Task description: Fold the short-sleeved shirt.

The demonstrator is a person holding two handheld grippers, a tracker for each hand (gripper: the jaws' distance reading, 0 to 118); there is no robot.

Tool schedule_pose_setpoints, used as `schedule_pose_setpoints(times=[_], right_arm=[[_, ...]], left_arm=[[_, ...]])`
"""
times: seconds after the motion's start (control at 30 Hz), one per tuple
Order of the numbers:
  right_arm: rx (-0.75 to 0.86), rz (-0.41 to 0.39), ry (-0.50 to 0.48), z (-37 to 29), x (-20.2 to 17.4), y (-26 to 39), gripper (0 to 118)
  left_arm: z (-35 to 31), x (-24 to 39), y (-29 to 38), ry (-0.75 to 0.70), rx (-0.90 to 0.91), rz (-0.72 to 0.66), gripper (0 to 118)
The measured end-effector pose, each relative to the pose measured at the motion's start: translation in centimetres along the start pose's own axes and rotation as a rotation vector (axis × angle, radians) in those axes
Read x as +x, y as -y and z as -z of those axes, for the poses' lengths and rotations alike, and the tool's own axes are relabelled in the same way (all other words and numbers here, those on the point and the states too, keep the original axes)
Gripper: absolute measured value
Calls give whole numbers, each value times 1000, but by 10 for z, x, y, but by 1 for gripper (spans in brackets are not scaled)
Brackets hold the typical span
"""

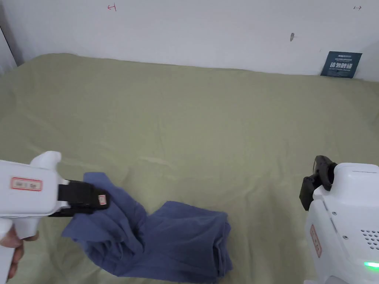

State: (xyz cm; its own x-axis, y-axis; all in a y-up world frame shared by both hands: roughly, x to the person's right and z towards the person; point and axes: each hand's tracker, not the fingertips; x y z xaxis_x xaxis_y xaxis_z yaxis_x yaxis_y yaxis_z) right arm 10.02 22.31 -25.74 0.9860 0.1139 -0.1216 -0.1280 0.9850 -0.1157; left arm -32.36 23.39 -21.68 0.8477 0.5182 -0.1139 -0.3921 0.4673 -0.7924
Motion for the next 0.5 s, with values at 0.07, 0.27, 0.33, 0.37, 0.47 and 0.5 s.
schedule_pose_setpoints(times=[0.07, 0.27, 0.33, 0.37, 0.47, 0.5], right_arm=[[-1, 0, 5, -2, 2, 2, 1], [-24, 3, 4, -4, 6, 10, 1], [-36, 3, 4, -4, 6, 14, 1], [-46, 3, 4, -3, 7, 16, 1], [-71, 11, 1, -3, 8, 22, 1], [-79, 13, -2, -3, 9, 24, 1]], left_arm=[[17, 32, -1, -13, -24, 76, 12], [78, 98, 6, -80, -155, 268, 12], [103, 114, 10, -100, -200, 282, 12], [117, 119, 12, -102, -206, 294, 12], [155, 133, 20, -114, -238, 322, 86], [164, 135, 23, -94, -242, 311, 112]])
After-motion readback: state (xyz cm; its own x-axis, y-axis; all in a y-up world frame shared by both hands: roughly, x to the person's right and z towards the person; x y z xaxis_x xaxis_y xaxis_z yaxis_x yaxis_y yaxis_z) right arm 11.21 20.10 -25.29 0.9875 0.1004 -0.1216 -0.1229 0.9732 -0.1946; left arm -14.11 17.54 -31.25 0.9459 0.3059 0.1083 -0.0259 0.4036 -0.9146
